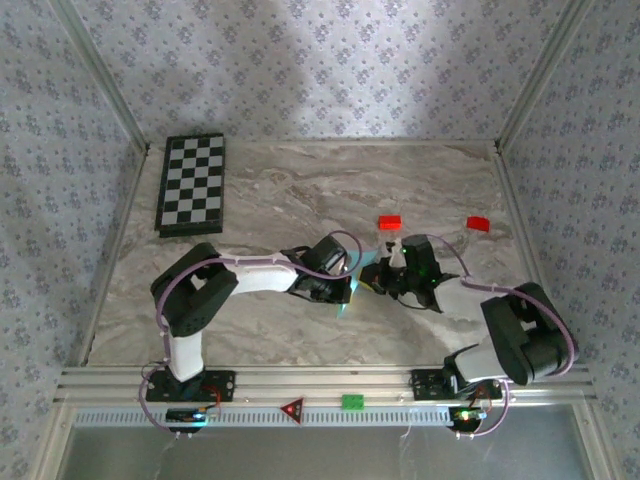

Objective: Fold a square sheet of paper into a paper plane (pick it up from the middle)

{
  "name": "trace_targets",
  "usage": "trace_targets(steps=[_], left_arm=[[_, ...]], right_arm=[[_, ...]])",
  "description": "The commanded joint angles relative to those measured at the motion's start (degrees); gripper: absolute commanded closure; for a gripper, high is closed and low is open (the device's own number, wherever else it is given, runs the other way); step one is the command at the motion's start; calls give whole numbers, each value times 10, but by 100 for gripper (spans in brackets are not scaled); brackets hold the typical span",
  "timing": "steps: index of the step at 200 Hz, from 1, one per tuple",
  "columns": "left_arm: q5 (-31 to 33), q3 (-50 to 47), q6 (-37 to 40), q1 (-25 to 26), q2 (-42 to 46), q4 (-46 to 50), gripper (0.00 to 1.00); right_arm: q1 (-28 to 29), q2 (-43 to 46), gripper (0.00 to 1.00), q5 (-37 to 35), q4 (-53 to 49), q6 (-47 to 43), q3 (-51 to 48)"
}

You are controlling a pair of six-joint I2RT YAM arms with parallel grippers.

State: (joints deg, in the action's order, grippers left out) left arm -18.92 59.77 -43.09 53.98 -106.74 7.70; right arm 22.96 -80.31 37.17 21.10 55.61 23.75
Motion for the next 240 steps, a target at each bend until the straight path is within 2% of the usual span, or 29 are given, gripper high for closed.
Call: trace_targets(steps=[1,38,135,240], left_arm=[[-27,-5,14,-7,-7,-14,100],[-33,-17,12,-14,-5,-24,99],[-71,-35,11,-20,-21,-64,100],[-94,-49,4,-31,-36,-86,100]], right_arm=[[8,-30,93,16,82,32,15],[3,-58,95,-5,72,28,19],[-14,-110,95,12,87,20,32],[-23,-129,95,7,61,-1,46]])
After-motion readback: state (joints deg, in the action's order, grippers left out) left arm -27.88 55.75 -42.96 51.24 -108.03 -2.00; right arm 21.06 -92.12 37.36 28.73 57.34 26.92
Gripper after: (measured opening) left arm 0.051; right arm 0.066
